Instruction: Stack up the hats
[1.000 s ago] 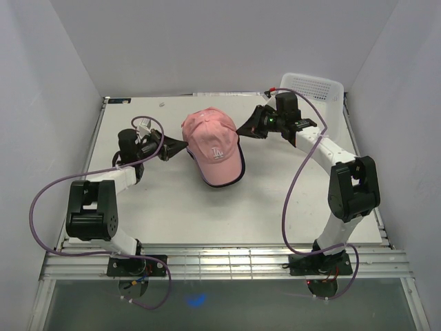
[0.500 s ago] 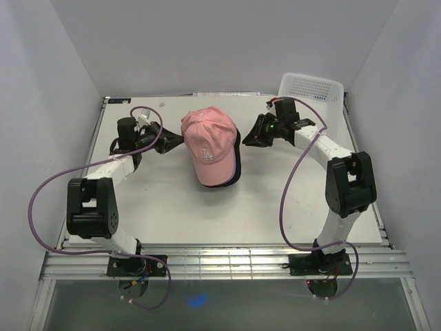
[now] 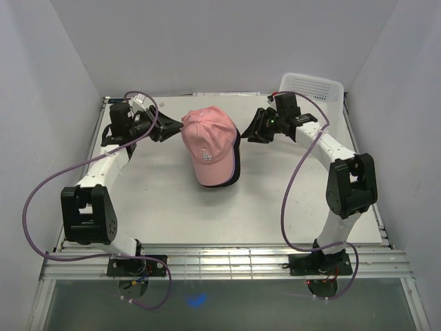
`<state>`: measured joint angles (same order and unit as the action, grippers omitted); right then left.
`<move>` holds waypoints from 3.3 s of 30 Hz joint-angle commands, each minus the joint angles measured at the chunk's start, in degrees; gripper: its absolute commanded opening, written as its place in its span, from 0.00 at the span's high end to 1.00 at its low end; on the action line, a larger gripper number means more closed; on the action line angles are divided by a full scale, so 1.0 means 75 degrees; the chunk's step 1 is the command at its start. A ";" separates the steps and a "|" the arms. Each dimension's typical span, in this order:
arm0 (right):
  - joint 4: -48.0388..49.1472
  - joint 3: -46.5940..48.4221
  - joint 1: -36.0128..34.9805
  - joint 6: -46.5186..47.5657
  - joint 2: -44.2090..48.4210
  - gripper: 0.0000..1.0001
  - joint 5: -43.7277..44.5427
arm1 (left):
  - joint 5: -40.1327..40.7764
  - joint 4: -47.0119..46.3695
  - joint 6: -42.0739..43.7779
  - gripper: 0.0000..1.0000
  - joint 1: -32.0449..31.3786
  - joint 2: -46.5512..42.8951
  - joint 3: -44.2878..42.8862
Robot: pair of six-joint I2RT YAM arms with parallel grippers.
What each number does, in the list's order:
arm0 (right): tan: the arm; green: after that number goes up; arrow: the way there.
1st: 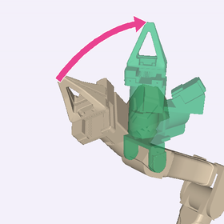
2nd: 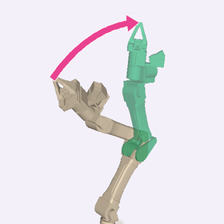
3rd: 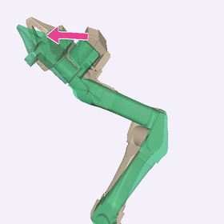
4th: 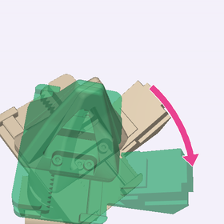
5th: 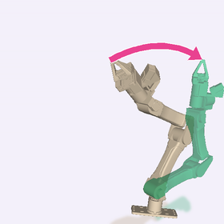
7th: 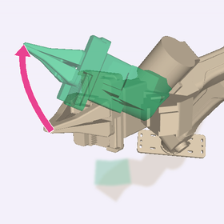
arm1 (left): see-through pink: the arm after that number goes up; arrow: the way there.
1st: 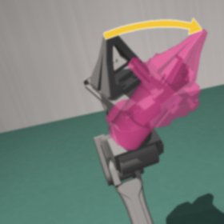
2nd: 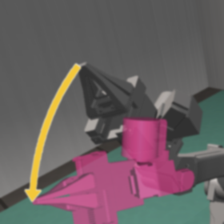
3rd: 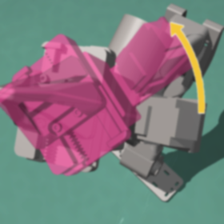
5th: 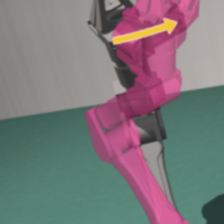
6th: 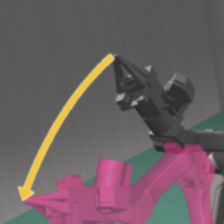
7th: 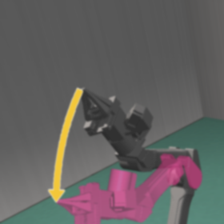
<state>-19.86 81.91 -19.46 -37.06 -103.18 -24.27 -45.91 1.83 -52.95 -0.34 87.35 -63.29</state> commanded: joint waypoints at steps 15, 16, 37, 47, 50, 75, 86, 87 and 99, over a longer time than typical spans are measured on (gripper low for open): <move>-0.0025 0.0469 0.0053 -0.0097 0.1463 0.53 -0.0103 | 0.0403 0.1761 0.0779 0.51 -0.0013 -0.0783 -0.1897; -0.0013 0.0539 0.0029 -0.0133 0.1487 0.53 -0.0150 | 0.0414 0.1772 0.0790 0.51 -0.0095 -0.0795 -0.2014; 0.0760 0.4688 -0.1249 -0.1257 -0.1464 0.50 -0.1532 | 0.1598 0.2417 0.0872 0.71 -0.2415 -0.2284 0.0071; 0.0925 0.4314 -0.1272 -0.1235 -0.2438 0.50 -0.1662 | 0.1996 0.2511 0.1036 0.72 -0.2931 -0.1335 -0.0045; 0.0925 0.4022 -0.1202 -0.1235 -0.2602 0.51 -0.1522 | 0.2090 0.2511 0.1083 0.72 -0.3071 -0.1019 -0.0175; 0.0948 0.2837 -0.0956 -0.1082 -0.2509 0.53 -0.1217 | 0.2383 0.2183 0.1095 0.71 -0.3248 -0.0842 0.0950; 0.0948 0.2801 -0.0909 -0.1059 -0.2532 0.53 -0.1275 | 0.2559 0.2171 0.1189 0.70 -0.3248 -0.0819 0.1301; 0.0960 0.2778 -0.0909 -0.1059 -0.2521 0.53 -0.1287 | 0.2605 0.2148 0.1177 0.70 -0.3248 -0.0830 0.1371; 0.0925 0.3398 -0.0757 -0.1059 -0.2415 0.52 -0.1462 | 0.2642 0.3153 0.1950 0.64 -0.3248 -0.1100 -0.0782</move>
<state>-3.73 107.15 -26.87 -47.77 -118.56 -38.06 -28.95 23.68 -41.63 -24.97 80.40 -62.13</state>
